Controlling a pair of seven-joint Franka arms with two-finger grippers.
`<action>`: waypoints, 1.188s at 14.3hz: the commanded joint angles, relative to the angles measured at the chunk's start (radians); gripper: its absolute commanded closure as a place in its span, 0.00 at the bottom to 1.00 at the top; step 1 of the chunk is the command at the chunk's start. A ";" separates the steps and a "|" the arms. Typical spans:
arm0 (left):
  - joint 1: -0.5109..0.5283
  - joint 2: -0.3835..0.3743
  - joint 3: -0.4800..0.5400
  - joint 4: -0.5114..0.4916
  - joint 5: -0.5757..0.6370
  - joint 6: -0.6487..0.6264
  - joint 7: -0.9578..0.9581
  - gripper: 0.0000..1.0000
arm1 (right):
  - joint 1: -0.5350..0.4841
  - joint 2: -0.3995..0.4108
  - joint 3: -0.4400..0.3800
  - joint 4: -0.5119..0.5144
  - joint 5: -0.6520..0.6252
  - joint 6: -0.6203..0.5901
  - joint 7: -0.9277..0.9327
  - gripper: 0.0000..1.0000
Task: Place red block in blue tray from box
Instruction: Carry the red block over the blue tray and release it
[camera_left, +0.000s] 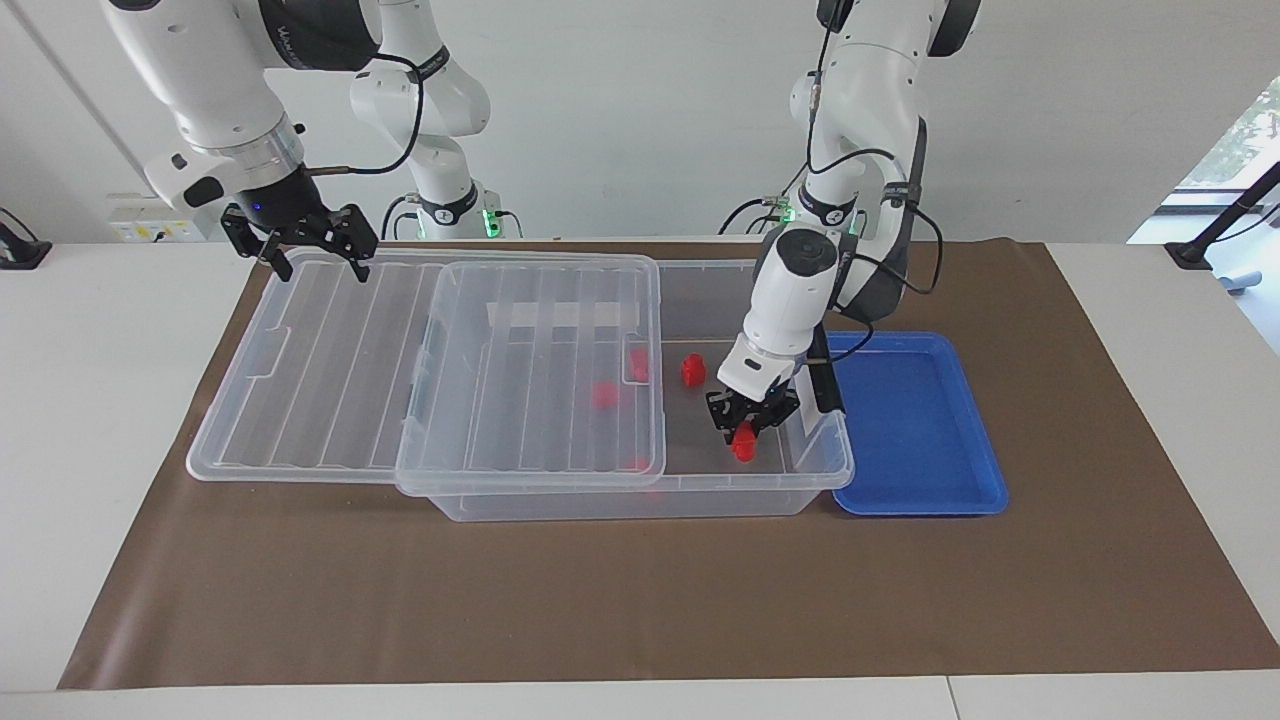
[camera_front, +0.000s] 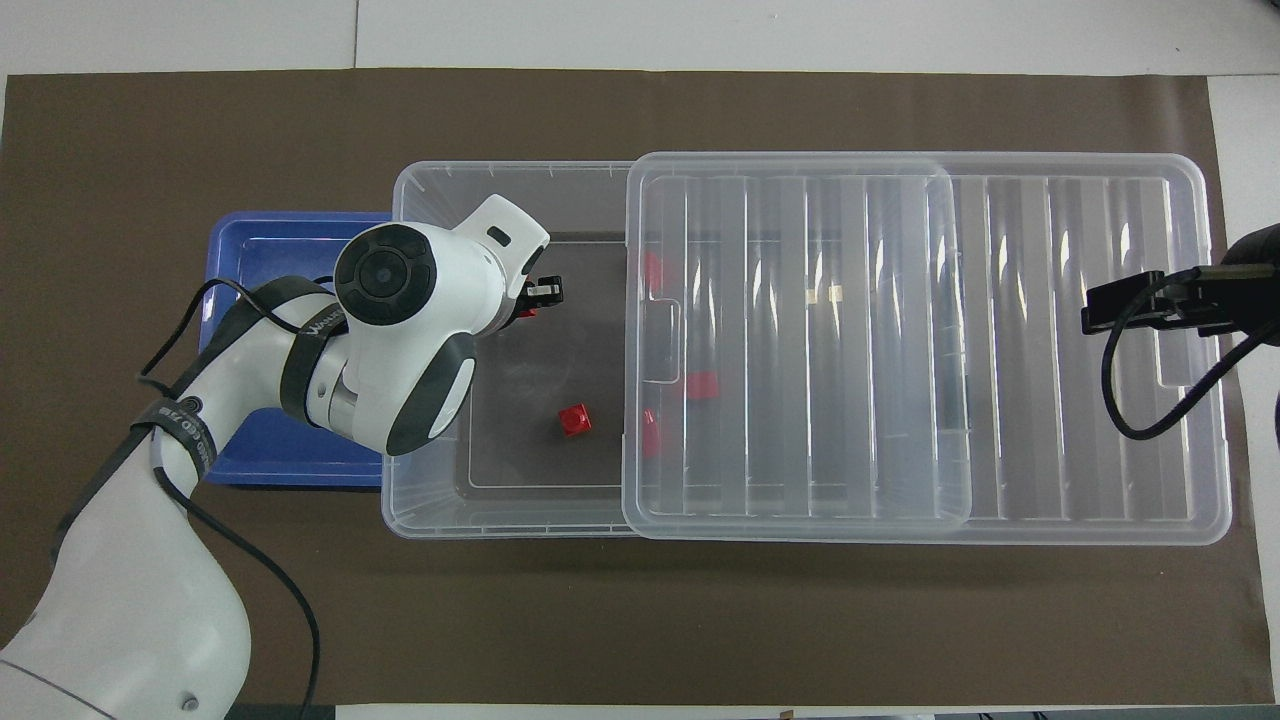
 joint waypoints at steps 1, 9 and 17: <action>0.010 -0.149 0.001 -0.002 0.021 -0.175 -0.002 1.00 | -0.012 -0.004 0.009 -0.006 0.015 -0.008 0.013 0.00; 0.200 -0.301 0.007 -0.070 0.010 -0.290 0.300 1.00 | -0.109 -0.015 0.002 -0.056 0.014 0.080 -0.145 0.86; 0.364 -0.234 0.009 -0.284 0.010 0.035 0.534 1.00 | -0.334 0.066 0.001 -0.153 0.014 0.311 -0.395 1.00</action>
